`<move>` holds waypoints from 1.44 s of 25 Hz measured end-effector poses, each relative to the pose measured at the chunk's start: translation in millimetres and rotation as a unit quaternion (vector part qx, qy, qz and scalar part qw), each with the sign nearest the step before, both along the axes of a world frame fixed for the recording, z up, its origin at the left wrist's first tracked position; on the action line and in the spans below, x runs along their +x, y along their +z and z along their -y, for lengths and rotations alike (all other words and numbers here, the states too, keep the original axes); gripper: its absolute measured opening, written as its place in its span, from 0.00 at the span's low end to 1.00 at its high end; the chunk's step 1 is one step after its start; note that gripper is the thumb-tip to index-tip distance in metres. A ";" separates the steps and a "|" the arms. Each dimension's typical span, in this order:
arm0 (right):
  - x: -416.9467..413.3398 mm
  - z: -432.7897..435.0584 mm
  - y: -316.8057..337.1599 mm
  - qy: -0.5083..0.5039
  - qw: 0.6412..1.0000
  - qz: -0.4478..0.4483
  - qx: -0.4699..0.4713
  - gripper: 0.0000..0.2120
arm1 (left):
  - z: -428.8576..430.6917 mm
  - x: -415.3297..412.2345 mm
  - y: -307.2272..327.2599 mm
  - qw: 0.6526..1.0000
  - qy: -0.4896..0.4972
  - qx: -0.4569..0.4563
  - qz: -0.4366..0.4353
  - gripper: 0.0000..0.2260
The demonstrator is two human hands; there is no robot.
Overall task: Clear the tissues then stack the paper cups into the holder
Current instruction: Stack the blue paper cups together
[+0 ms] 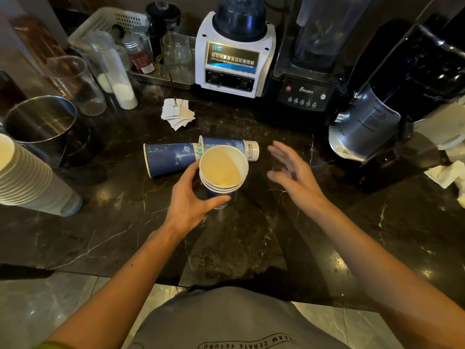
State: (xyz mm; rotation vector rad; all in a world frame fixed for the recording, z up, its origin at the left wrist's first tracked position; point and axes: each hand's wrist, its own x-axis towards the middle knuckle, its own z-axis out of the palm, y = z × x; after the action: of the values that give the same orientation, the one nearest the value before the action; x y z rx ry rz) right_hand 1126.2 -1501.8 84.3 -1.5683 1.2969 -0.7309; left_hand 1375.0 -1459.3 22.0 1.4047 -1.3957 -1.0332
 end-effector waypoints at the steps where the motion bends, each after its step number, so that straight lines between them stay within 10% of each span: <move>1: 3.0 10.8 -5.8 -0.016 0.999 -0.036 -0.005 0.33 | -2.9 5.4 1.2 1.000 0.005 0.001 0.000 0.43; 11: 31.1 101.1 -47.9 0.122 0.889 -0.430 -0.099 0.48 | -19.2 9.8 7.2 1.000 0.007 -0.013 0.000 0.40; 19: 52.5 97.8 -59.0 0.143 0.858 -0.462 -0.172 0.36 | -34.6 35.1 5.8 0.999 0.032 -0.019 -0.018 0.43; 27: 19.2 46.6 -16.0 0.015 0.986 -0.143 -0.084 0.33 | -37.7 45.1 23.9 0.994 0.074 -0.072 -0.041 0.39; 36: 74.4 -0.2 76.6 0.011 0.973 0.136 -0.184 0.27 | -39.8 47.0 25.9 0.994 0.064 -0.070 -0.057 0.39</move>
State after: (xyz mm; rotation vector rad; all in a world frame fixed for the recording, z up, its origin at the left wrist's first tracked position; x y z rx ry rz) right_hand 1200.5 -1501.6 160.8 -1.6956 0.9786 -1.1792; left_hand 1422.0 -1419.6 47.9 1.2958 -1.2539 -0.9010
